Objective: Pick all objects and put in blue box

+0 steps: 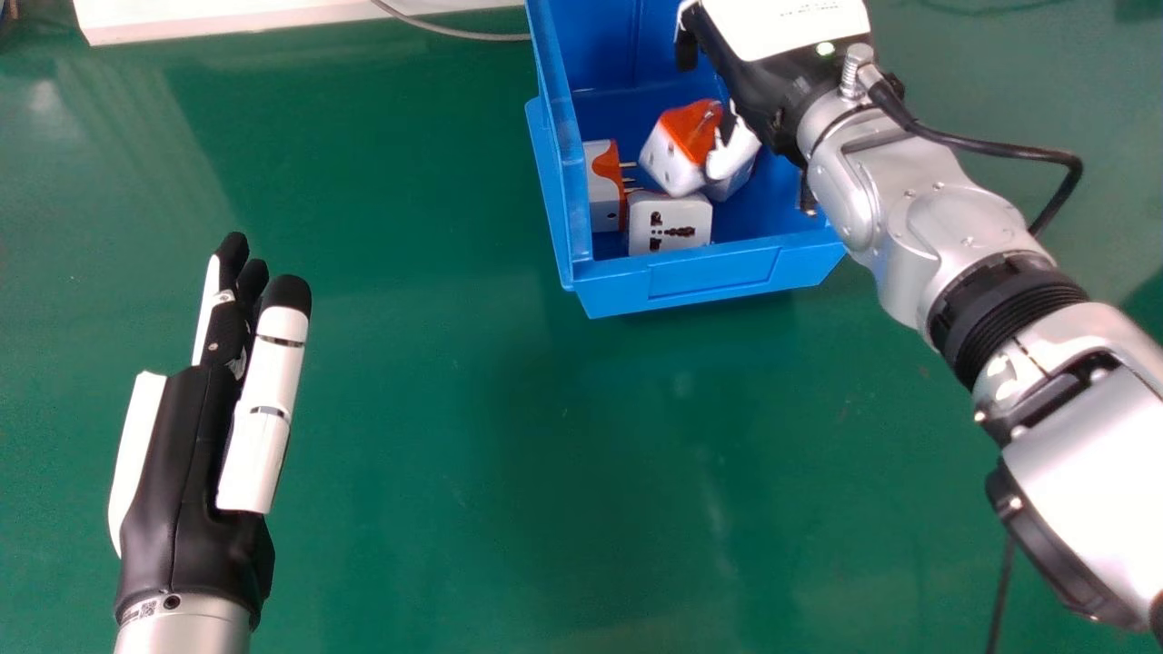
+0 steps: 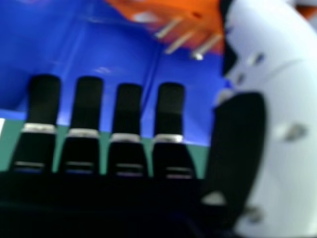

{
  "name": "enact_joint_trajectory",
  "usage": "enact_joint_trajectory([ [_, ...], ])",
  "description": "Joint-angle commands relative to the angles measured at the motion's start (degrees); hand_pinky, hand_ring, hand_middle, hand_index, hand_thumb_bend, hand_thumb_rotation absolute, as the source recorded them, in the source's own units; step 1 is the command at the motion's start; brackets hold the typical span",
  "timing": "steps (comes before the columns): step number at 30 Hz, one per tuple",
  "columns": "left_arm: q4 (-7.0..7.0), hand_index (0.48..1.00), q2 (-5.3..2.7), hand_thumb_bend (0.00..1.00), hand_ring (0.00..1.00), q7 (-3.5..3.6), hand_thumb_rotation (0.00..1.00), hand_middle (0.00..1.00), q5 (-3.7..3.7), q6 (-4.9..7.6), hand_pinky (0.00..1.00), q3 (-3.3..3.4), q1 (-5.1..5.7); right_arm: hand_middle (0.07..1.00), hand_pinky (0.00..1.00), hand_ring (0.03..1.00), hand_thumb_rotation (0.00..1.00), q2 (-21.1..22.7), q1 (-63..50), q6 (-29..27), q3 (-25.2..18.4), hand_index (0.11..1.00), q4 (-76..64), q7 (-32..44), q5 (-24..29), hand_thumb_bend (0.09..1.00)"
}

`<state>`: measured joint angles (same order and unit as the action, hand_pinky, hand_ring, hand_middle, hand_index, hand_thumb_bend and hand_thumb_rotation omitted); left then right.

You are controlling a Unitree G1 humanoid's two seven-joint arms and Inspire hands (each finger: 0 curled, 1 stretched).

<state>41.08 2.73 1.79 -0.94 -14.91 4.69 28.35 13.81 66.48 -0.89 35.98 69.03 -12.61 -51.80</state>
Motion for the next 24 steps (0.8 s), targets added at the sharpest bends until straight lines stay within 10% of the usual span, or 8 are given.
enact_joint_trajectory([
  [1,0.27,1.000,0.13,0.41,1.00,-0.39,0.91,1.00,-0.61,1.01,0.95,-0.14,-0.15,0.961,0.92,0.951,0.68,1.3,0.8,1.4,0.5,0.948,-1.4,-1.4,-0.4,0.675],
  [14,-3.47,1.000,1.23,0.42,0.99,-0.10,0.91,1.00,-1.07,1.57,0.95,1.23,-3.15,1.000,1.00,1.000,0.92,2.0,-1.2,3.0,-0.9,1.000,-4.7,-2.0,1.7,0.684],
  [24,-8.10,1.000,2.65,0.42,1.00,1.07,0.91,1.00,0.61,2.66,0.95,4.08,-6.25,1.000,1.00,1.000,0.89,0.7,-19.9,6.1,-13.1,1.000,-34.6,-9.3,10.4,0.606],
])
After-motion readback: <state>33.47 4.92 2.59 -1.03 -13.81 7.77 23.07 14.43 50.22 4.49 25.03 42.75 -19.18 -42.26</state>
